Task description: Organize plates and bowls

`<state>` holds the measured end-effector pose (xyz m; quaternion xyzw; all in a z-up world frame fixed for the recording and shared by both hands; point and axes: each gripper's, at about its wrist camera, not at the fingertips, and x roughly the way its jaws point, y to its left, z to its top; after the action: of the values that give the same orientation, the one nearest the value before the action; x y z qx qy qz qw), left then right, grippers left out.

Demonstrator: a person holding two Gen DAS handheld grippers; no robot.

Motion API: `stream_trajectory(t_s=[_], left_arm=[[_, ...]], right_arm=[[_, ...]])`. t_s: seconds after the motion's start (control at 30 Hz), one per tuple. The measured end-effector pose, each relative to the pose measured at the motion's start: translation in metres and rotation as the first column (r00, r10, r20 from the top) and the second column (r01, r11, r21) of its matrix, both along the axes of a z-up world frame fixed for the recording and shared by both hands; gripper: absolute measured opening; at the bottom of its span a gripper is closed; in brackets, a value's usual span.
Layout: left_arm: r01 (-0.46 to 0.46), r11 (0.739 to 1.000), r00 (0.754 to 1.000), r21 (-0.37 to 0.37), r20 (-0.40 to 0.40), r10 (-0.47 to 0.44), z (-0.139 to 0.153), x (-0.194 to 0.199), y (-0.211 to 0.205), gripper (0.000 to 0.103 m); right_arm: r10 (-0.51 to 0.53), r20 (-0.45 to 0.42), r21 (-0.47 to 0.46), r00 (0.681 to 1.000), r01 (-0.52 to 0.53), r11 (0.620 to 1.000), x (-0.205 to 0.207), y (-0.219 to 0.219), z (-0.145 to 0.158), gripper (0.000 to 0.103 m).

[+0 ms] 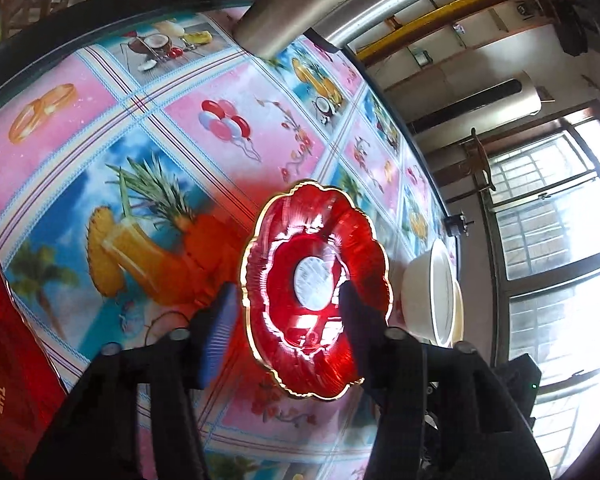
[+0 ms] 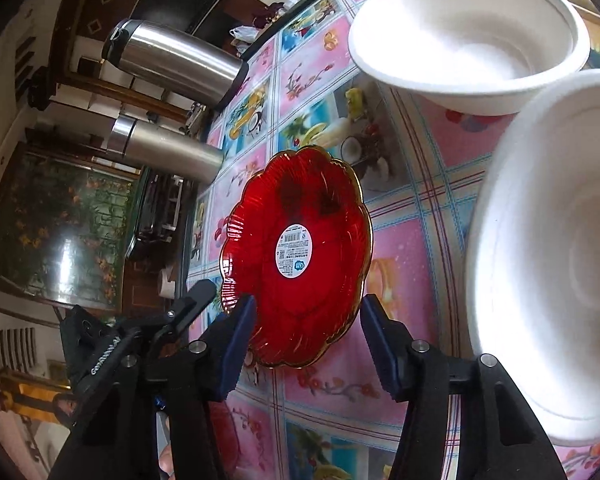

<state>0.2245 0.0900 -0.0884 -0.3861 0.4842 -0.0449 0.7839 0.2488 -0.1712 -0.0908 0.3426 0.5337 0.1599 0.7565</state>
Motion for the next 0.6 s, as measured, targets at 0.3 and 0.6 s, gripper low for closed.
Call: stream_trajectory(t_s=[0.3, 0.6], left_arm=[[-0.008, 0.998, 0.999, 0.062, -0.045, 0.011, -0.014, 0.004, -0.01, 0.02], [-0.019, 0.993, 0.999, 0.119, -0.025, 0.022, -0.008, -0.003, -0.01, 0.004]], right_arm=[[-0.047, -0.032, 0.02, 0.998, 0.048, 0.999, 0.004, -0.004, -0.014, 0.035], [-0.094, -0.028, 0.003, 0.995, 0.095, 0.996, 0.004, -0.01, -0.017, 0.012]])
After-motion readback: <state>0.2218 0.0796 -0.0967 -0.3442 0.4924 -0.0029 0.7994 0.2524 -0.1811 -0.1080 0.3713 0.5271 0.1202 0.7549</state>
